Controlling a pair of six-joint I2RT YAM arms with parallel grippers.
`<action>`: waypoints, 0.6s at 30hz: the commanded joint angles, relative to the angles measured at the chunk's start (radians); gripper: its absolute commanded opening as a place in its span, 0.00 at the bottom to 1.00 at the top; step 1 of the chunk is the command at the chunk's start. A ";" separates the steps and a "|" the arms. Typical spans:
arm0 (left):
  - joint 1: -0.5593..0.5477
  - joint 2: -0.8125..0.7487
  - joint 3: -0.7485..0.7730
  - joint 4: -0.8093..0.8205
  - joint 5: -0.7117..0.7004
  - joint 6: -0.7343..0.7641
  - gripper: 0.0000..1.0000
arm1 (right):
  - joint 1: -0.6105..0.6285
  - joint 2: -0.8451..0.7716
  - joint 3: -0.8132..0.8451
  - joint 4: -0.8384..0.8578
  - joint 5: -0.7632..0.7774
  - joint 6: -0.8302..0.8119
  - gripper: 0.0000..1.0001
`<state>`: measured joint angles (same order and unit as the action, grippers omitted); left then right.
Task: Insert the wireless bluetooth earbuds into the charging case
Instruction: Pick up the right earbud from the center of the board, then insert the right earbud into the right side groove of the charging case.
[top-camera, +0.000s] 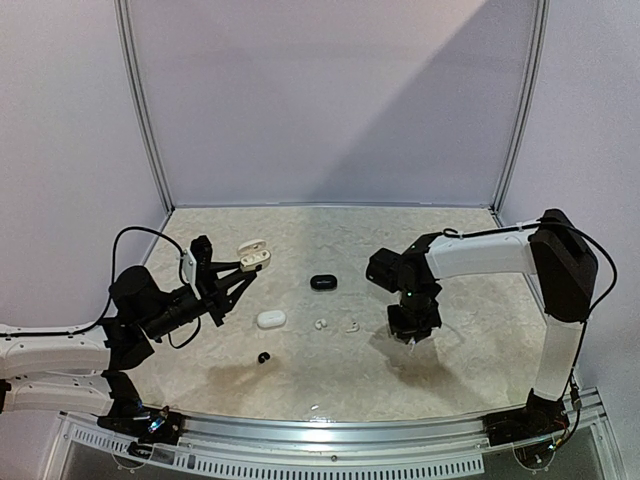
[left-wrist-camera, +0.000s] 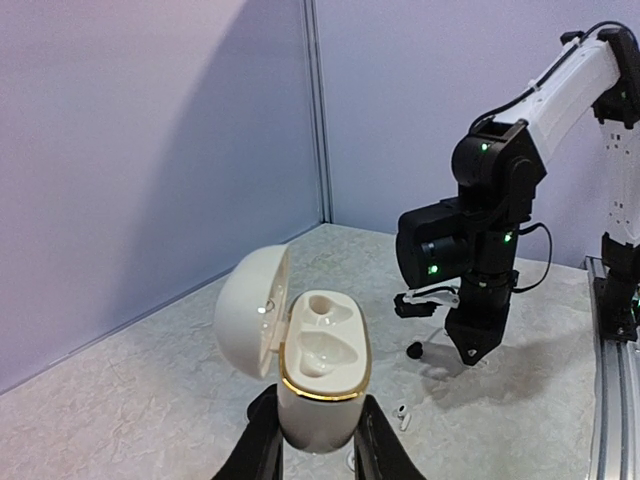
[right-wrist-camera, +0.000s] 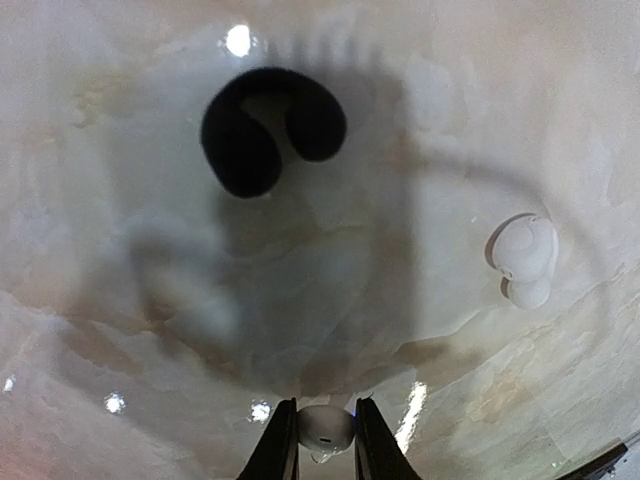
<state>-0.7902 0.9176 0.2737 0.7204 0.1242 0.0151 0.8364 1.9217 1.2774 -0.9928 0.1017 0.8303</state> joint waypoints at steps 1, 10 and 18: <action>-0.018 0.004 -0.005 0.017 0.000 0.015 0.00 | -0.005 -0.008 0.116 -0.039 0.056 -0.076 0.08; -0.018 0.010 0.019 0.062 -0.010 0.076 0.00 | 0.128 -0.096 0.593 0.037 0.278 -0.381 0.01; -0.020 0.014 0.058 0.075 -0.108 0.042 0.00 | 0.351 -0.160 0.584 0.611 0.306 -0.703 0.00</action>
<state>-0.7910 0.9298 0.2859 0.7631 0.0784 0.0788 1.1099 1.7588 1.8725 -0.6930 0.3843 0.3317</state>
